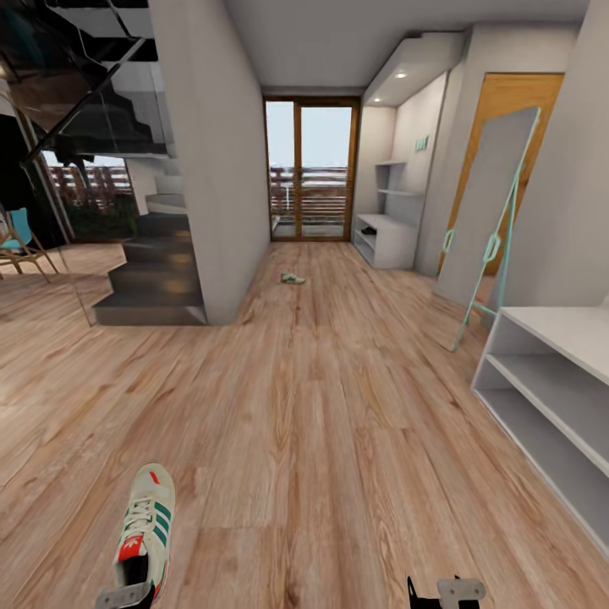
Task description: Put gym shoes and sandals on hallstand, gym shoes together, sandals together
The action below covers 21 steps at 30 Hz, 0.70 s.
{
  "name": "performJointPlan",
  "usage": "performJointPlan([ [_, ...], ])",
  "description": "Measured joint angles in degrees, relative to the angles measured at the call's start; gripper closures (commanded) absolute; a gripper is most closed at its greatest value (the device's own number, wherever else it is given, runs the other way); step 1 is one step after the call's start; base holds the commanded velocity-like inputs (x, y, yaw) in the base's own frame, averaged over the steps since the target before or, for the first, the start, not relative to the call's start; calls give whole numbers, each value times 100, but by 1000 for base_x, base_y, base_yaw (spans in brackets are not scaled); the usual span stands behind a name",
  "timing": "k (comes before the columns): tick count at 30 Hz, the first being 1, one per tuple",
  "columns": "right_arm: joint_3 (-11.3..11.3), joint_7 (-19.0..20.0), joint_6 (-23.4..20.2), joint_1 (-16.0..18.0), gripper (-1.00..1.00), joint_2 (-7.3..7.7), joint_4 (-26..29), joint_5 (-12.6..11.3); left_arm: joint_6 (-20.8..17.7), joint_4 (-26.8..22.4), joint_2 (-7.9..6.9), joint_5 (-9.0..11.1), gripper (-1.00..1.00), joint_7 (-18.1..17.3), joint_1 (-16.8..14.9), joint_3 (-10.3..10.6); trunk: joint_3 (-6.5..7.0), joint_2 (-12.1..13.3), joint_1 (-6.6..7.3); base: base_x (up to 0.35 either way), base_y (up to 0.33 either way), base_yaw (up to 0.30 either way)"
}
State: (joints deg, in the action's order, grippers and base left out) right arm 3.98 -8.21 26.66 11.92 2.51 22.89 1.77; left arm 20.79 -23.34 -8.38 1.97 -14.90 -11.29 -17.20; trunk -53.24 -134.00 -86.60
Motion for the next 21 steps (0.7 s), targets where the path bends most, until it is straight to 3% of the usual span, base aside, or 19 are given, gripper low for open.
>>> performJointPlan([
  [21, -8, -1, 0, 0, -100, 7, 8, -2, 0, 0, 0, -1, 100, 0, 0, 0, 0, 0, 0, 339, 0, 0],
])
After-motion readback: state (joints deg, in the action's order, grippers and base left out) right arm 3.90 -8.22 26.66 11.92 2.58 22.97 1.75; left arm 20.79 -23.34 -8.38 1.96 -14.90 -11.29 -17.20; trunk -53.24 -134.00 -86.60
